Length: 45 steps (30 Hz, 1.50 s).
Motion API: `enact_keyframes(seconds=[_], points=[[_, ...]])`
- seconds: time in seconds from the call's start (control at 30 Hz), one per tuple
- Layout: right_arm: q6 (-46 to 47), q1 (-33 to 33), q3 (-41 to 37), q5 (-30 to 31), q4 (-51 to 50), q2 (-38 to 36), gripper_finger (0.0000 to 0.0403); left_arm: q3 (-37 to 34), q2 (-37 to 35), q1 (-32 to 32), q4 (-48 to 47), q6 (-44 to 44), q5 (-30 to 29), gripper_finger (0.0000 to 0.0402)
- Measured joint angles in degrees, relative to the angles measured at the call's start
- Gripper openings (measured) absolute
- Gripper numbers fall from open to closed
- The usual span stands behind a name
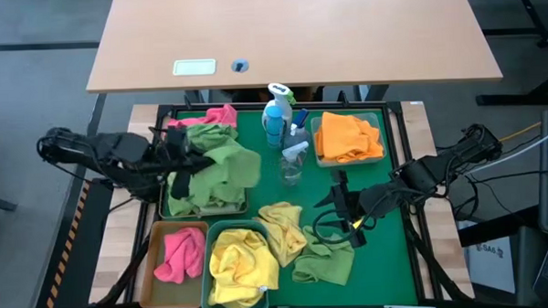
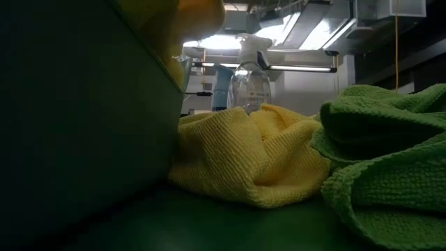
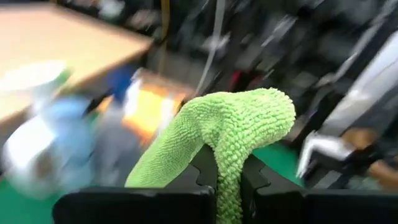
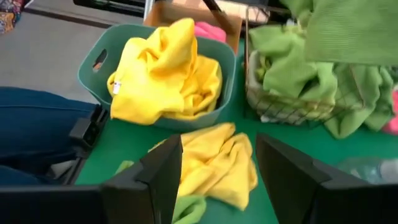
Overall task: Sort microfiber towel by color & place in baskets
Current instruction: Put the green towel into the wire basket
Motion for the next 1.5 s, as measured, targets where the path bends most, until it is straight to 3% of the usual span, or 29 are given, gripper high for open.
enact_keyframes(seconds=[0.2,0.33,0.5,0.8,0.97,1.5], points=[[2.82,-0.02,-0.02,-0.29,-2.11,0.0,0.0205,-0.12,-1.21,0.0,-23.73,-14.39,-3.26,0.0009],[2.85,-0.07,-0.02,-1.5,-2.1,0.0,0.0205,-2.87,0.49,0.0,-30.01,-20.82,-3.11,0.0009],[2.87,-0.07,-0.02,-1.62,-2.08,0.02,0.0205,-11.16,1.64,0.0,-27.8,-21.56,0.83,0.0009],[2.87,-0.07,-0.02,-1.62,-2.05,0.02,0.0205,-25.35,2.42,-0.03,-23.63,-31.46,7.72,0.001],[2.9,-0.07,-0.02,-1.62,-2.05,0.02,0.0205,-26.58,2.42,-0.03,-23.3,-32.94,9.39,0.0028],[2.93,-0.07,-0.02,-1.65,-2.05,0.04,0.0205,-26.35,2.35,-0.03,-19.35,-38.33,9.95,0.0141]])
